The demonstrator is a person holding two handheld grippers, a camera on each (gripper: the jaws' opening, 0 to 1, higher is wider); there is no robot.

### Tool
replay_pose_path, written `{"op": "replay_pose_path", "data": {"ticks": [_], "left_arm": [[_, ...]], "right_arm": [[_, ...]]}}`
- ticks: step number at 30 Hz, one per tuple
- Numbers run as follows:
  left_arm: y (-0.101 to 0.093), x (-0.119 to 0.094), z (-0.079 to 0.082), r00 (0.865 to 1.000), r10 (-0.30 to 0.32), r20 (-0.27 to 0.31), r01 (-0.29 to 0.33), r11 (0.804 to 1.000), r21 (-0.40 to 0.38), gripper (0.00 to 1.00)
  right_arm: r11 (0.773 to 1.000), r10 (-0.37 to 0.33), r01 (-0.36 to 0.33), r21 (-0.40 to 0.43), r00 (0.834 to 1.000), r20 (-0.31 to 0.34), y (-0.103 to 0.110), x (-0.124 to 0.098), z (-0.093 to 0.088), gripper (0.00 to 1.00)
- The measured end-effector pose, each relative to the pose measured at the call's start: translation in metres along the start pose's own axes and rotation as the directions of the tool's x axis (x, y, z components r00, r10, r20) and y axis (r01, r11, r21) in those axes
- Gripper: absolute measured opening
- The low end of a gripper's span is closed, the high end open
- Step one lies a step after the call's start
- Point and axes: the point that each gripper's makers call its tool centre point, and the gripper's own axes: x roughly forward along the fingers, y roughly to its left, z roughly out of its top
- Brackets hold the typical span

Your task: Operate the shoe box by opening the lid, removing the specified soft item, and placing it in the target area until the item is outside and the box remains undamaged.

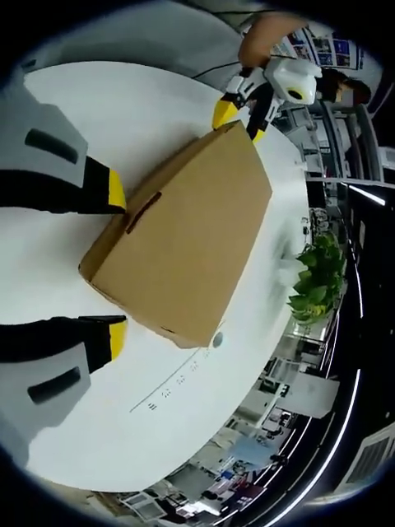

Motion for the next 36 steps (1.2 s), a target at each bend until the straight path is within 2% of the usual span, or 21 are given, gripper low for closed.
{"op": "replay_pose_path", "data": {"ticks": [2,18,36], "left_arm": [[0.000,0.000,0.000,1.000,0.003,0.001,-0.003,1.000,-0.001,0.51],[-0.001,0.001,-0.001,1.000,-0.004,-0.018,0.004,1.000,-0.013,0.49],[0.013,-0.006,-0.006,0.997,-0.032,-0.076,0.032,0.999,0.002,0.46]], "right_arm": [[1.000,0.018,-0.018,0.008,1.000,0.000,0.004,0.001,0.000,0.43],[0.998,-0.017,0.017,0.064,1.000,0.004,0.005,0.002,-0.002,0.41],[0.992,-0.056,0.059,0.116,0.998,-0.024,0.028,0.000,0.000,0.40]]}}
